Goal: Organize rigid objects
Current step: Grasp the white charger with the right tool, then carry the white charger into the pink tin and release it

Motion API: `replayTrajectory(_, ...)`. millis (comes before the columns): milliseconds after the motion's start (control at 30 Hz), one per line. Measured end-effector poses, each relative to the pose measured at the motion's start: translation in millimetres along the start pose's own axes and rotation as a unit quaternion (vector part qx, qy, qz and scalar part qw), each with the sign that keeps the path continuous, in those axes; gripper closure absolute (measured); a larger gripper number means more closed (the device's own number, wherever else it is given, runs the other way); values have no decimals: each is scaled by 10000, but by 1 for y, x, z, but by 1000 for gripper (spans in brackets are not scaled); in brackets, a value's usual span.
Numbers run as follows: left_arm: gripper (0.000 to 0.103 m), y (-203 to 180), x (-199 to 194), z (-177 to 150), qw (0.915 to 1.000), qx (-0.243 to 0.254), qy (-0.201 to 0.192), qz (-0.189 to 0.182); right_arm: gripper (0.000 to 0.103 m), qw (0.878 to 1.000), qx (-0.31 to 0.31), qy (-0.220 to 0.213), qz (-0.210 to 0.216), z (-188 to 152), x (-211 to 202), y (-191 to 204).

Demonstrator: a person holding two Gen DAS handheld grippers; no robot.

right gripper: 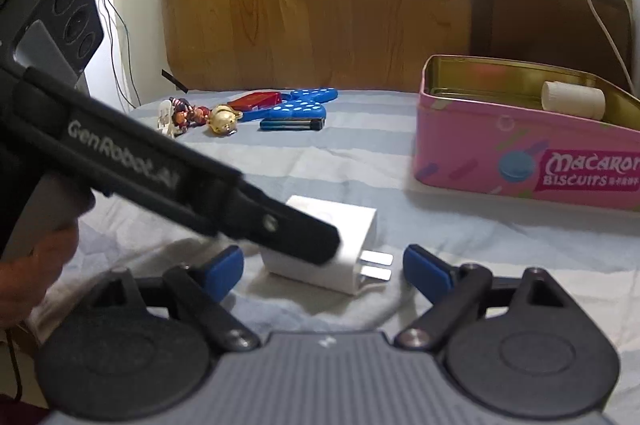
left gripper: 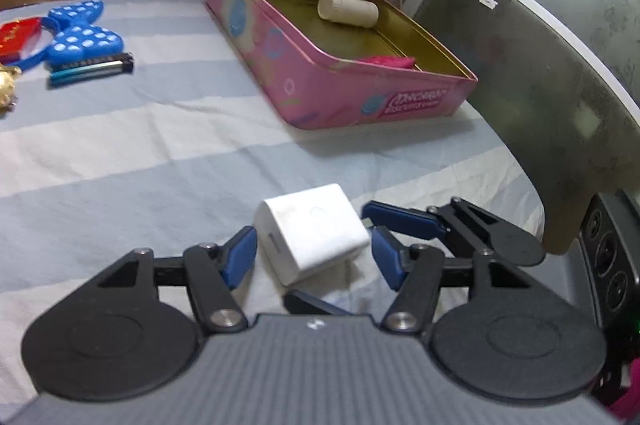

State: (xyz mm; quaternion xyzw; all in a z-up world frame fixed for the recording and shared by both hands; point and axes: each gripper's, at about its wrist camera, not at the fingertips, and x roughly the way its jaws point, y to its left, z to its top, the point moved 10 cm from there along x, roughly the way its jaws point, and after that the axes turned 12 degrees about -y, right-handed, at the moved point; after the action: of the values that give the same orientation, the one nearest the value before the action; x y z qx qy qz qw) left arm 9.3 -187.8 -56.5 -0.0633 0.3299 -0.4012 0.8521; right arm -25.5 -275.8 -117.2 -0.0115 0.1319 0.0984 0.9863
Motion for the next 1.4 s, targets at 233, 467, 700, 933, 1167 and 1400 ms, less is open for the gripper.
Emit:
replayTrajectory(233, 41, -3, 12, 0, 10000, -65, -54, 46, 19, 9999, 123, 47, 64, -3, 6, -1)
replayTrajectory(467, 40, -2, 12, 3, 9996, -135, -223, 128, 19, 9999, 127, 15, 41, -5, 7, -1)
replayTrajectory(700, 21, 4, 11, 4, 9967, 128, -508, 627, 19, 9996, 289, -50, -31, -5, 4, -6)
replayTrajectory(933, 13, 16, 4, 8, 9917, 200, -714, 1049, 6, 9994, 337, -15, -58, -6, 2, -4)
replayTrajectory(1167, 0, 37, -1, 9, 9860, 13, -880, 1418, 0, 9999, 4, 111, -59, -12, 1, 6)
replayTrajectory(1400, 0, 42, -10, 5, 9854, 41, -1138, 1269, 0, 9996, -210, -3, -192, -19, -7, 16)
